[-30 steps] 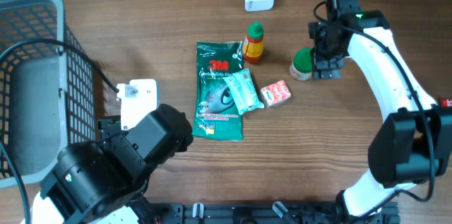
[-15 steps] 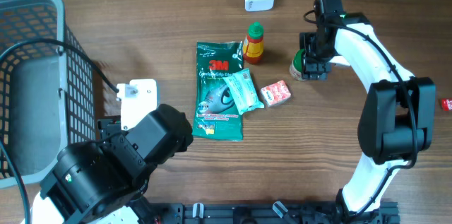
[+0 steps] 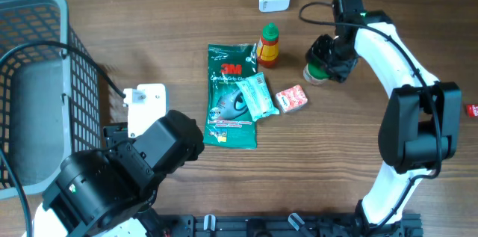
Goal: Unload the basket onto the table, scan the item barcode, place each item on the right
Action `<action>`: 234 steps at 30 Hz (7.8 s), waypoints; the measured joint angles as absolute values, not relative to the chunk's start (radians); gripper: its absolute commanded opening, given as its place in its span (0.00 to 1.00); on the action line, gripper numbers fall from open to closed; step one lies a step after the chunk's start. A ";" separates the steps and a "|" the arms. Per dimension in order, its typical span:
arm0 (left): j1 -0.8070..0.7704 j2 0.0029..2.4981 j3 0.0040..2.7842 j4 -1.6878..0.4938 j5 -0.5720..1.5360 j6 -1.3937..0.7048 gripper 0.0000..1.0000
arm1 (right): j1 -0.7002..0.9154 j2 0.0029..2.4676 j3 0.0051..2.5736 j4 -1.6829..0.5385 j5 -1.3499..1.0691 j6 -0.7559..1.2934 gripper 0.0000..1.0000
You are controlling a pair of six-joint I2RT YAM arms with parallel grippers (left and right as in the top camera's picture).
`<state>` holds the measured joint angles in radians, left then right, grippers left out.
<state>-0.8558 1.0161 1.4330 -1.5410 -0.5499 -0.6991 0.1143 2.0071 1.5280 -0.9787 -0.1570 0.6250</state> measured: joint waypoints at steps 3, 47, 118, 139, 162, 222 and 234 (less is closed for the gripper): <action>-0.856 1.016 1.433 -1.541 -0.550 -0.699 1.00 | 0.114 2.008 1.535 -1.028 -0.135 0.380 0.84; -0.856 1.016 1.433 -1.541 -0.550 -0.702 1.00 | 0.114 1.958 1.478 -1.018 -0.110 1.522 0.85; -0.856 1.016 1.433 -1.541 -0.550 -0.702 1.00 | 0.114 1.973 1.455 -0.971 -0.167 0.991 1.00; -0.856 1.016 1.433 -1.541 -0.550 -0.702 1.00 | 0.114 2.065 1.450 -0.978 -0.179 0.991 0.72; -0.856 1.016 1.433 -1.541 -0.550 -0.702 1.00 | 0.026 2.049 1.543 -1.298 -0.773 0.566 0.71; -0.856 1.016 1.433 -1.541 -0.550 -0.702 1.00 | 0.251 1.952 1.546 -1.473 -0.834 0.465 0.70; -0.856 1.016 1.433 -1.541 -0.550 -0.702 1.00 | 0.037 1.789 1.549 -1.007 -0.538 0.500 0.68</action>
<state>-0.8558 1.0161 1.4330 -1.5410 -0.5499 -0.7017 0.0372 1.7889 1.5494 -1.0069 -0.5381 0.4999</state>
